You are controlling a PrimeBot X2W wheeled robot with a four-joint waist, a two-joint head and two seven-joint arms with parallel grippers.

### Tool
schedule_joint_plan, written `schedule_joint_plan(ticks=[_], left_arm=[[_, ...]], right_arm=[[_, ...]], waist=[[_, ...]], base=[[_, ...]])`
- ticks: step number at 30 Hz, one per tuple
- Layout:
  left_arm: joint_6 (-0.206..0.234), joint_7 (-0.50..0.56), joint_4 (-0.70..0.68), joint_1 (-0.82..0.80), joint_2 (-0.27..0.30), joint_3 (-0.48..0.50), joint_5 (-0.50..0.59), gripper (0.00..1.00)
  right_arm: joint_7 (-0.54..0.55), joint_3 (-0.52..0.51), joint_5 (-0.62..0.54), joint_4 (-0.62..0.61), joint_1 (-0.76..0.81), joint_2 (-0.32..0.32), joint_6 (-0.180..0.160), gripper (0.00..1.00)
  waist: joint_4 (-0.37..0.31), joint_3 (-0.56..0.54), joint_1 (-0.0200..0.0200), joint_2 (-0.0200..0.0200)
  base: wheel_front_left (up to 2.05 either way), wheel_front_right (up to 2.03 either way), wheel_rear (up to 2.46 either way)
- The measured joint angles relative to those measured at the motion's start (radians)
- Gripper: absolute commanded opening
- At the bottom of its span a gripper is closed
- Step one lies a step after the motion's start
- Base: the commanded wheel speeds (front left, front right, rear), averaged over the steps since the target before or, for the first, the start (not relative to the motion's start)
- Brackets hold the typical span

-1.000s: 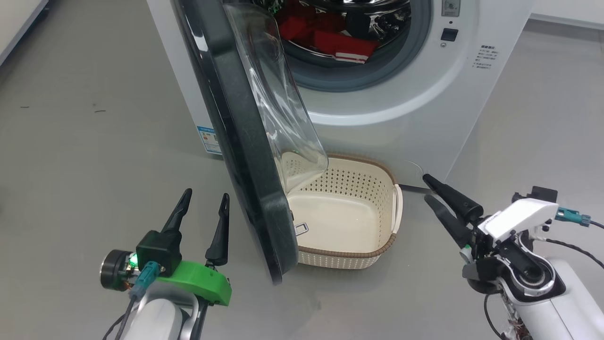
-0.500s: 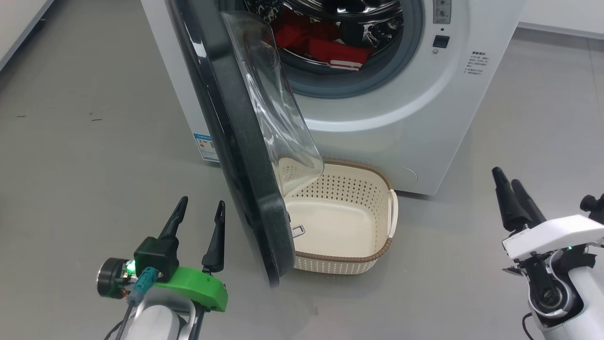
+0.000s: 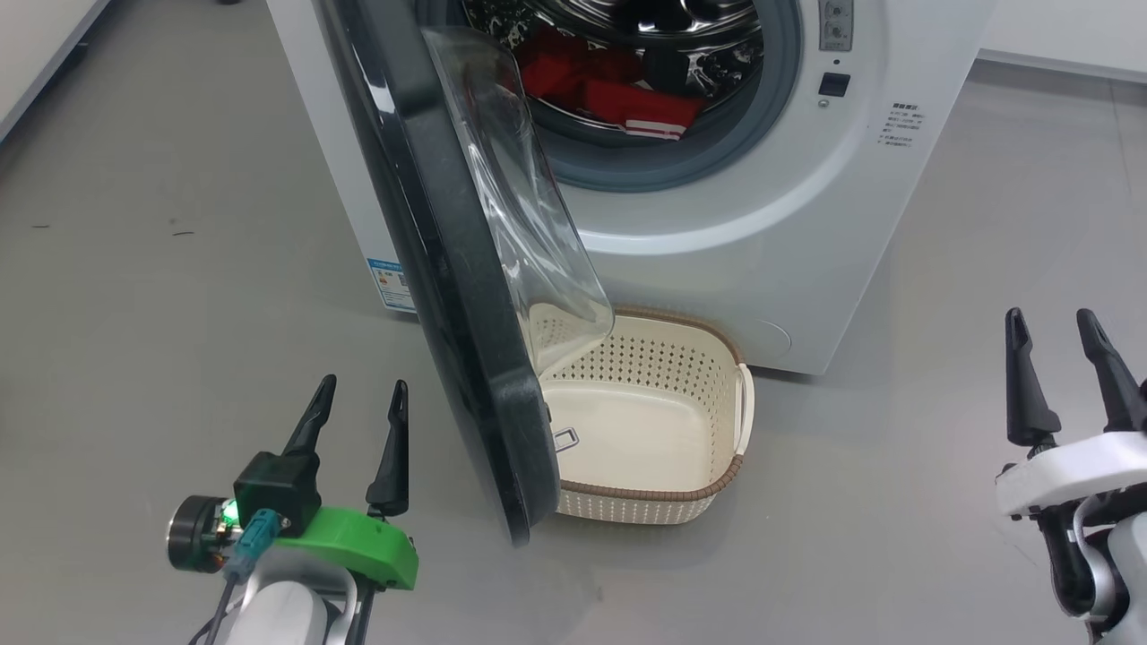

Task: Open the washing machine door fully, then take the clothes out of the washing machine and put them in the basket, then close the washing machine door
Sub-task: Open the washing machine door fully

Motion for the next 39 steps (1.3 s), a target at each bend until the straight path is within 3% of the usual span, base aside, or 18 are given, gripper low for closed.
schedule_joint_plan(ticks=[6,21,38,39], left_arm=[[0.000,0.000,-0.003,0.001,0.000,0.007,0.000,1.00],[0.000,0.000,-0.005,0.002,0.000,0.009,0.000,1.00],[0.000,0.000,0.003,0.022,0.000,0.017,0.009,1.00],[0.000,0.000,0.007,0.025,0.000,0.018,0.009,0.48]], right_arm=[[0.008,-0.022,-0.145,-0.044,0.021,0.024,-0.070,1.00],[0.008,0.002,-0.247,-0.069,0.134,0.184,-0.077,1.00],[0.008,-0.025,-0.311,-0.077,0.161,0.249,-0.080,1.00],[0.008,-0.026,-0.315,-0.077,0.161,0.250,-0.080,1.00]], waist=[[-0.003,0.003,0.0000,0.0000],[-0.007,0.010,0.0000,0.0000],[-0.018,-0.011,0.0000,0.0000],[-0.019,-0.014,0.0000,0.0000]], base=[[0.00,0.00,0.00],[0.00,0.00,0.00],[0.00,0.00,0.00],[0.00,0.00,0.00]])
